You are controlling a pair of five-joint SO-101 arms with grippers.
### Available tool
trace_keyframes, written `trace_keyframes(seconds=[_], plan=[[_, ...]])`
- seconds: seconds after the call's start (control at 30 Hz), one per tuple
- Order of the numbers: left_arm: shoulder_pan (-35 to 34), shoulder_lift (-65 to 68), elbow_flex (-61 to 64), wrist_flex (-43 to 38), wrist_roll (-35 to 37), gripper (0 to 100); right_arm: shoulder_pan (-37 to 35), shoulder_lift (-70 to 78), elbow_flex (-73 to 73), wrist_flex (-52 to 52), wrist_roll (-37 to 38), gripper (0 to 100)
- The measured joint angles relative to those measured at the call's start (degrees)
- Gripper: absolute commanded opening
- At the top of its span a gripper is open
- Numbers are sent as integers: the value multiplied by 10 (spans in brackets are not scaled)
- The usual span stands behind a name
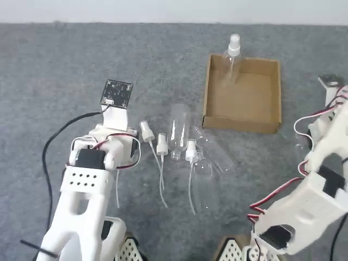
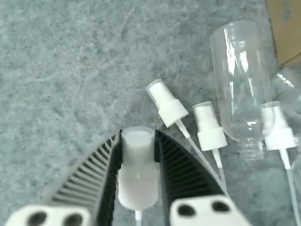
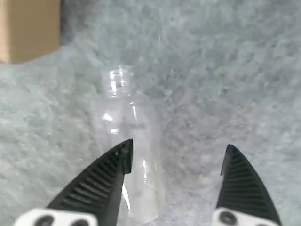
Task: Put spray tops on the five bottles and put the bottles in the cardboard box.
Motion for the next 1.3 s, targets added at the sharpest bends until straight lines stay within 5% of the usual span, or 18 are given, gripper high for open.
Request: trace_keyframes(seconds=[0.47, 0.97, 1.3], plan=[[-2, 0, 0, -11, 0, 13, -47, 0, -54, 97, -4, 249], [2, -1, 8, -11, 0, 13, -49, 0, 117, -104, -4, 241], [3, -1, 8, -11, 0, 13, -49, 0, 162, -184, -4, 75]])
